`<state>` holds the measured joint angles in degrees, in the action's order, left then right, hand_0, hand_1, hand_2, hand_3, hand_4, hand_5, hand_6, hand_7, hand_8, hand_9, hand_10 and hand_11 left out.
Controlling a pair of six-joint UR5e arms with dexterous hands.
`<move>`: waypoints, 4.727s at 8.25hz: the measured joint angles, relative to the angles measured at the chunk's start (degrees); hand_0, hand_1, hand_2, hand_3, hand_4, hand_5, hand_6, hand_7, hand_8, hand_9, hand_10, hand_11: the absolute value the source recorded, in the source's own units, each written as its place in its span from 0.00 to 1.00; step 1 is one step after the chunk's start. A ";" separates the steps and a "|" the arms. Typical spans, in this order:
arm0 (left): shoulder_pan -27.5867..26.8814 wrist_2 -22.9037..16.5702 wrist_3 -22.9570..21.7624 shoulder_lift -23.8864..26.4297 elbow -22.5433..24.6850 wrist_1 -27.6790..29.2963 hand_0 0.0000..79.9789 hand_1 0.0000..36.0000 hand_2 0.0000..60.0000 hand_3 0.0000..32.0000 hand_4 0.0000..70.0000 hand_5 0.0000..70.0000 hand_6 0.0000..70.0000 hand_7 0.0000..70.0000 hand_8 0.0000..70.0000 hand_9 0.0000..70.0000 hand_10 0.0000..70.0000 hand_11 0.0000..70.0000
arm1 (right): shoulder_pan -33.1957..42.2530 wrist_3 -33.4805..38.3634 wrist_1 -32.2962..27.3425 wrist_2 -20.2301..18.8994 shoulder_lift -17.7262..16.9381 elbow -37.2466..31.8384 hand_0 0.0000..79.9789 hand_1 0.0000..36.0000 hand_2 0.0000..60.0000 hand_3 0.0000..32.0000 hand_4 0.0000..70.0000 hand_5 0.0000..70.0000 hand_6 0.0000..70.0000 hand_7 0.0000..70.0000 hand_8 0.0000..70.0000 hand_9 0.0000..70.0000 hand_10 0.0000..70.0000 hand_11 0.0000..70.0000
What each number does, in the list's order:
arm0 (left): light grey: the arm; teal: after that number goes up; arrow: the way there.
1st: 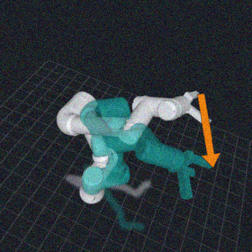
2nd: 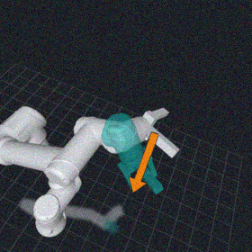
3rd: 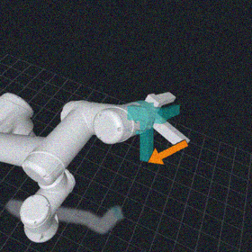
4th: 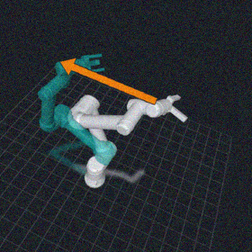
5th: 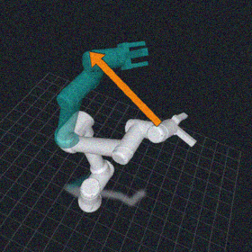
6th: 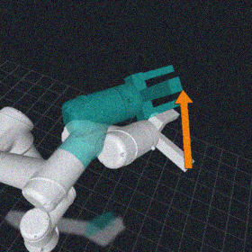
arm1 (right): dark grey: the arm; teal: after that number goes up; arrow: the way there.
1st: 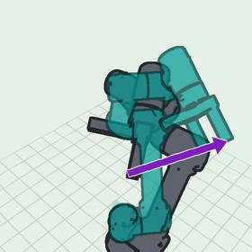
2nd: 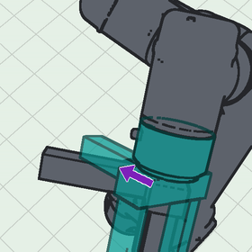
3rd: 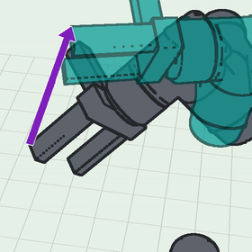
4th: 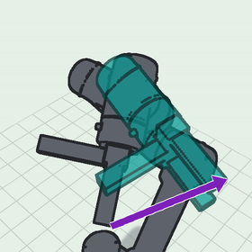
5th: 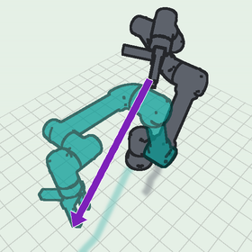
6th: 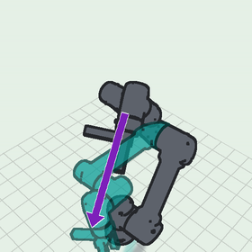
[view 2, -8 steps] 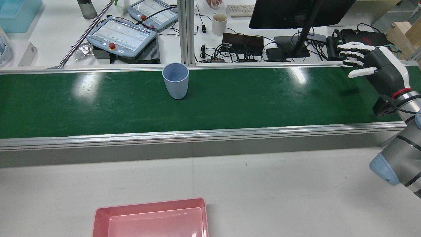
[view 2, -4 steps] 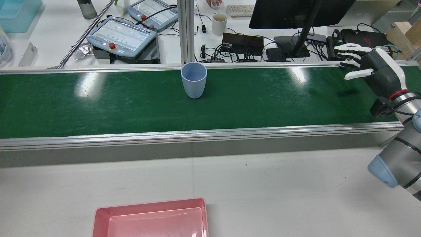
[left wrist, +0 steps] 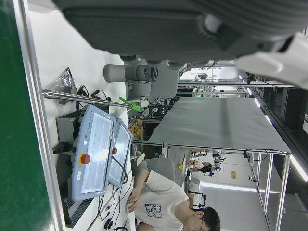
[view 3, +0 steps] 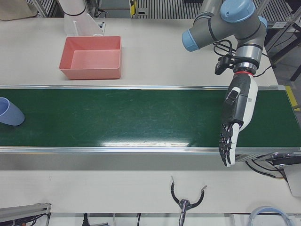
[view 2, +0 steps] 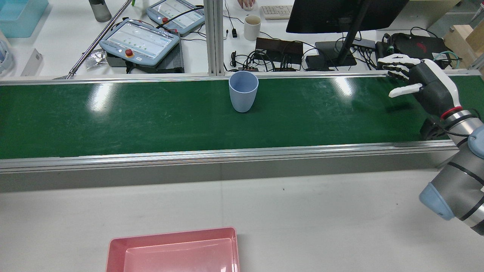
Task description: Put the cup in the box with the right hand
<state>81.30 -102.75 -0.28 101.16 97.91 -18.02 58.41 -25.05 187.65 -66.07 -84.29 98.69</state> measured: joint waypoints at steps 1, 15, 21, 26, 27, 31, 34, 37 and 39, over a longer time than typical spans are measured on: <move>0.00 0.00 -0.02 0.00 0.00 0.00 0.00 0.00 0.00 0.00 0.00 0.00 0.00 0.00 0.00 0.00 0.00 0.00 | -0.51 -0.28 -0.01 0.03 0.00 -0.12 0.63 0.07 0.00 0.78 0.44 0.08 0.09 0.57 0.22 0.29 0.16 0.23; 0.00 0.00 -0.01 0.00 0.00 0.00 0.00 0.00 0.00 0.00 0.00 0.00 0.00 0.00 0.00 0.00 0.00 0.00 | -1.06 -0.54 0.08 0.06 0.04 -0.46 0.63 0.07 0.00 0.76 0.46 0.08 0.09 0.58 0.23 0.30 0.16 0.23; 0.00 0.00 -0.01 0.00 0.00 0.00 0.00 0.00 0.00 0.00 0.00 0.00 0.00 0.00 0.00 0.00 0.00 0.00 | -1.19 -0.70 0.09 0.07 0.15 -0.66 0.63 0.08 0.00 0.75 0.48 0.08 0.09 0.58 0.23 0.30 0.16 0.23; 0.00 0.00 0.02 0.00 0.00 0.00 0.00 0.00 0.00 0.00 0.00 0.00 0.00 0.00 0.00 0.00 0.00 0.00 | -1.95 -0.78 0.04 1.44 0.12 -0.76 0.63 0.07 0.00 0.74 0.48 0.08 0.09 0.58 0.22 0.30 0.15 0.23; 0.00 0.00 0.02 0.00 0.00 0.00 0.00 0.00 0.00 0.00 0.00 0.00 0.00 0.00 0.00 0.00 0.00 0.00 | -2.09 -0.79 0.07 1.57 0.14 -0.77 0.63 0.07 0.00 0.74 0.49 0.08 0.09 0.58 0.22 0.30 0.15 0.23; 0.00 0.00 -0.02 0.00 0.00 0.00 0.00 0.00 0.00 0.00 0.00 0.00 0.00 0.00 0.00 0.00 0.00 0.00 | -2.45 -1.13 0.09 2.19 0.21 -0.78 0.65 0.12 0.00 0.17 0.62 0.10 0.20 0.91 0.36 0.53 0.26 0.39; 0.00 0.00 0.01 0.00 0.00 0.00 0.00 0.00 0.00 0.00 0.00 0.00 0.00 0.00 0.00 0.00 0.00 0.00 | -2.42 -2.64 0.35 4.54 0.23 -0.17 1.00 1.00 1.00 0.00 1.00 0.43 0.82 1.00 1.00 1.00 1.00 1.00; 0.00 0.00 -0.01 0.00 0.00 0.00 0.00 0.00 0.00 0.00 0.00 0.00 0.00 0.00 0.00 0.00 0.00 0.00 | -1.70 -2.71 0.41 4.78 0.03 0.63 1.00 1.00 1.00 0.00 1.00 0.45 0.84 1.00 1.00 1.00 1.00 1.00; 0.00 0.00 -0.02 0.00 0.00 0.00 0.00 0.00 0.00 0.00 0.00 0.00 0.00 0.00 0.00 0.00 0.00 0.00 | -0.74 -2.79 0.47 4.67 -0.17 5.76 1.00 1.00 1.00 0.00 1.00 0.45 0.84 1.00 1.00 1.00 1.00 1.00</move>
<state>81.30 -102.74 -0.30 101.16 97.91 -18.02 57.67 -27.84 188.11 -61.39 -84.46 104.45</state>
